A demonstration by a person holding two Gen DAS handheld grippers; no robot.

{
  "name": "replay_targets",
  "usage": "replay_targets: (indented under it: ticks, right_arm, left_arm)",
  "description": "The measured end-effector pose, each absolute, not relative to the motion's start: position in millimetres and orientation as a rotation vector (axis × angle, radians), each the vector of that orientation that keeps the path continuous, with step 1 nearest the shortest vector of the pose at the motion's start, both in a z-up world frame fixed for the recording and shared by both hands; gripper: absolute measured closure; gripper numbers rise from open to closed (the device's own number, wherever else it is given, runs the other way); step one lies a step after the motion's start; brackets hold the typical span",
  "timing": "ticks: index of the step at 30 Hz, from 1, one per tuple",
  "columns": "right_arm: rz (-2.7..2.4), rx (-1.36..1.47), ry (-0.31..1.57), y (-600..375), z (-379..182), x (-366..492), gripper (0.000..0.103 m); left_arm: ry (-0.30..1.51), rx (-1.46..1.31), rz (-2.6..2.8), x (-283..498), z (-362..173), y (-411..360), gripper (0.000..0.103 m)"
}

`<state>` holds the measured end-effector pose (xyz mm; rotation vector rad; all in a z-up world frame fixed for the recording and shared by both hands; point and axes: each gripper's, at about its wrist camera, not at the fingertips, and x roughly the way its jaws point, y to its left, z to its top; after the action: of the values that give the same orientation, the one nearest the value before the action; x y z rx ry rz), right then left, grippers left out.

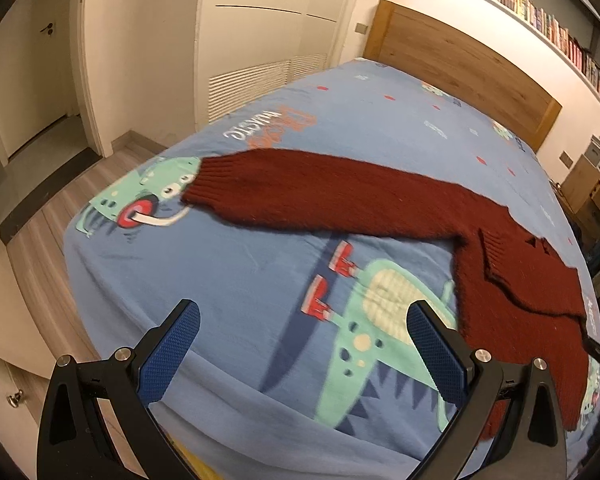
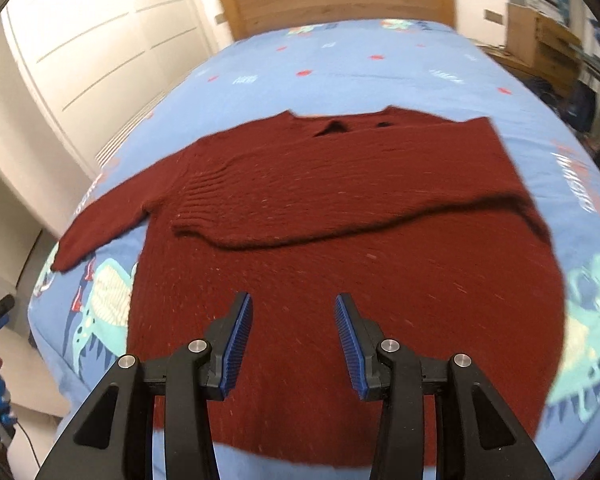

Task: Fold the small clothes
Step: 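Lift the open right gripper away from the folded sleeve, then reach the left gripper to the other sleeve cuff and close on it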

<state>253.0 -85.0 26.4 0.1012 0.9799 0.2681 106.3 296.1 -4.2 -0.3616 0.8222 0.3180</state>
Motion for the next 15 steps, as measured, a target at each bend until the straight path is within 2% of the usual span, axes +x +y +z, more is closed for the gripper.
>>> replay_targets:
  ticks: [8,15]
  right_arm:
    - [0.183,0.091,0.934,-116.7,69.5,207.3,0.058]
    - [0.111,0.115,0.920,-134.6,91.1,182.7,0.058]
  left_arm:
    - [0.844,-0.428,0.324,120.1,-10.1,348.1,0.001]
    - [0.886,-0.617,0.226,143.2,-40.7,382.7,0.002]
